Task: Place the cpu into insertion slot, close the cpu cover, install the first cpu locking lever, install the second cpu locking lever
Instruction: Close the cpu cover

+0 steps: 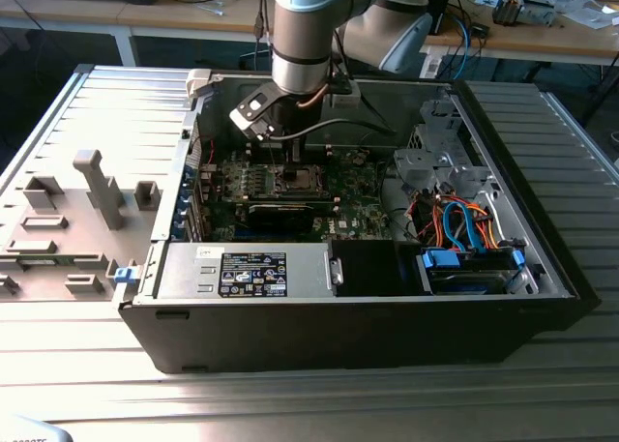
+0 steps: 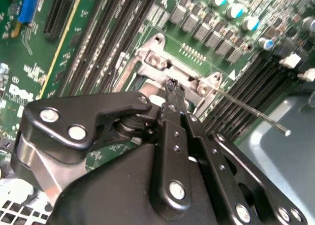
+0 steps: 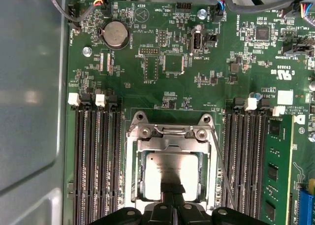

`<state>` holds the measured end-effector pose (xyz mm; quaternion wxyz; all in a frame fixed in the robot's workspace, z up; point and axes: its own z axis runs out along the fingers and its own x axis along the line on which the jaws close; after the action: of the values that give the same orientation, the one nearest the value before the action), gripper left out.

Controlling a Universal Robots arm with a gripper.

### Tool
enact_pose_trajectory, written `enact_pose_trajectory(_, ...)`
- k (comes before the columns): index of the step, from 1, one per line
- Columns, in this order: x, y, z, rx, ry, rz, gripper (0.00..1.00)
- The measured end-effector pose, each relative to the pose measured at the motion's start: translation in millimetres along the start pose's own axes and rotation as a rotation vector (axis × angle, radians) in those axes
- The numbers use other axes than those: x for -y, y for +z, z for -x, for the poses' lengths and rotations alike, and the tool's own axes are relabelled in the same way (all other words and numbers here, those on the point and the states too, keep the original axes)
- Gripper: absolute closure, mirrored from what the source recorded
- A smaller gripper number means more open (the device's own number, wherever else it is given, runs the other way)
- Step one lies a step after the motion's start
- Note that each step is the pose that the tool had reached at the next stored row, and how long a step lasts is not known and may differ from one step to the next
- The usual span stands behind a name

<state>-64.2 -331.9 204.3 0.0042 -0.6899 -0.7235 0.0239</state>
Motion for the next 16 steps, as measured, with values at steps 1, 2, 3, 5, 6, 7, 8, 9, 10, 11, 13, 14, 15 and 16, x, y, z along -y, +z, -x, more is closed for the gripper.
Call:
enact_pose_trajectory(1, -3.0, -0.2, 0.2, 0.0001, 0.000, -0.0002, 0.89)
enact_pose_trajectory(2, -4.7, -0.3, 0.3, 0.0001, 0.000, -0.0004, 0.89)
enact_pose_trajectory(3, -7.7, -0.8, 0.4, -0.0001, 0.000, -0.0002, 0.89)
enact_pose_trajectory(5, -9.8, -5.0, 0.5, -0.0005, 0.000, -0.0001, 0.89)
enact_pose_trajectory(6, -10.0, -7.0, 0.7, 0.0000, 0.000, -0.0006, 0.89)
enact_pose_trajectory(7, -12.1, -12.1, 1.0, 0.0000, 0.000, -0.0011, 0.89)
enact_pose_trajectory(8, -13.7, -14.0, 1.1, 0.0000, 0.000, -0.0020, 0.89)
enact_pose_trajectory(9, -14.8, -15.3, 1.2, -0.0001, 0.000, -0.0027, 0.89)
enact_pose_trajectory(10, -15.8, -16.5, 1.2, -0.0001, 0.000, -0.0033, 0.89)
enact_pose_trajectory(11, -16.6, -18.1, 1.3, -0.0001, 0.000, -0.0037, 0.89)
enact_pose_trajectory(13, -16.9, -24.1, 1.5, -0.0004, 0.000, -0.0038, 0.89)
enact_pose_trajectory(14, -16.9, -26.0, 1.6, -0.0004, 0.000, -0.0039, 0.89)
enact_pose_trajectory(15, -16.9, -27.5, 1.6, -0.0011, 0.000, -0.0038, 0.89)
enact_pose_trajectory(16, -16.9, -28.6, 1.7, -0.0018, 0.000, -0.0038, 0.89)
